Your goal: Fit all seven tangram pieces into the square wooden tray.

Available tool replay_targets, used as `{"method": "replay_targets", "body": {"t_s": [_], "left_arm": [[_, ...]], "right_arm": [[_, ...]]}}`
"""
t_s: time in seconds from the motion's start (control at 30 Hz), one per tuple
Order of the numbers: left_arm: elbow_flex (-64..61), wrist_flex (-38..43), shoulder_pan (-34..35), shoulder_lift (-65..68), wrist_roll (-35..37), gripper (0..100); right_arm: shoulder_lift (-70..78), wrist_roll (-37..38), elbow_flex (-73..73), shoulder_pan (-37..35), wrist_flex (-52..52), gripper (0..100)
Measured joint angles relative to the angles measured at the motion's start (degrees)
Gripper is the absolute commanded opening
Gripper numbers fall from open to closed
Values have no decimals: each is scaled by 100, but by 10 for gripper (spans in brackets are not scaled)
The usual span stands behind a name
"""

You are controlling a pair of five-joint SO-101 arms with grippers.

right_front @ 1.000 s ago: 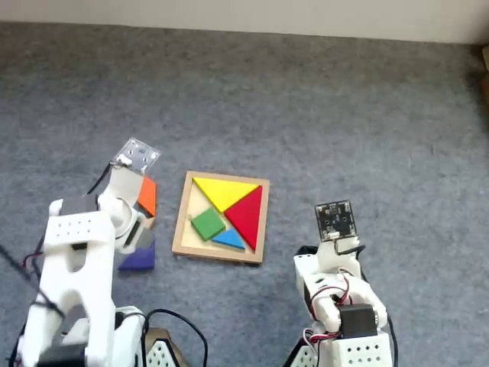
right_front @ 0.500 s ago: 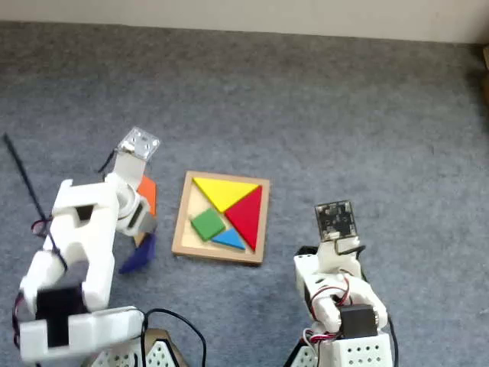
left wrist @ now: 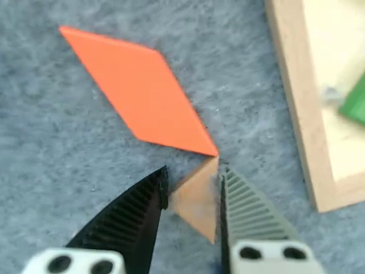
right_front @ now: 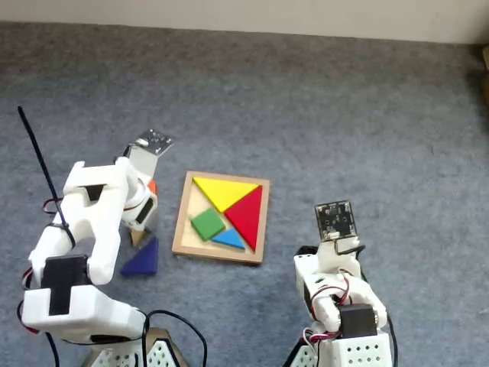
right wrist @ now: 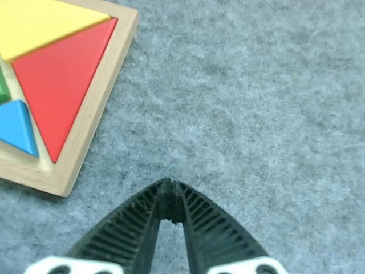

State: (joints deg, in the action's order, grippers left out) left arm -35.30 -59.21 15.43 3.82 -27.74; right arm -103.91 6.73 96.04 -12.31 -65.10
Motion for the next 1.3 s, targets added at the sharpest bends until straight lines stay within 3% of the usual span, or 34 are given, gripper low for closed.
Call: {"method": "replay_targets", "body": {"t_s": [0.2, 0.4, 0.6, 0.9, 1.07, 1.3], "left_arm": [[290, -580, 26, -149, -9, 117], [352, -1248, 53, -1037, -18, 274], [299, -1644, 387, -1618, -9, 250], [-1046, -193, 651, -1662, 18, 252], [-1345, 607, 651, -1626, 387, 249], [-888, 527, 659, -782, 431, 225]], "right_arm": [[0, 0, 0, 0, 0, 5], [0, 0, 0, 0, 0, 5], [0, 0, 0, 0, 0, 5], [0, 0, 0, 0, 0, 5], [0, 0, 0, 0, 0, 5], [0, 0, 0, 0, 0, 5]]}}
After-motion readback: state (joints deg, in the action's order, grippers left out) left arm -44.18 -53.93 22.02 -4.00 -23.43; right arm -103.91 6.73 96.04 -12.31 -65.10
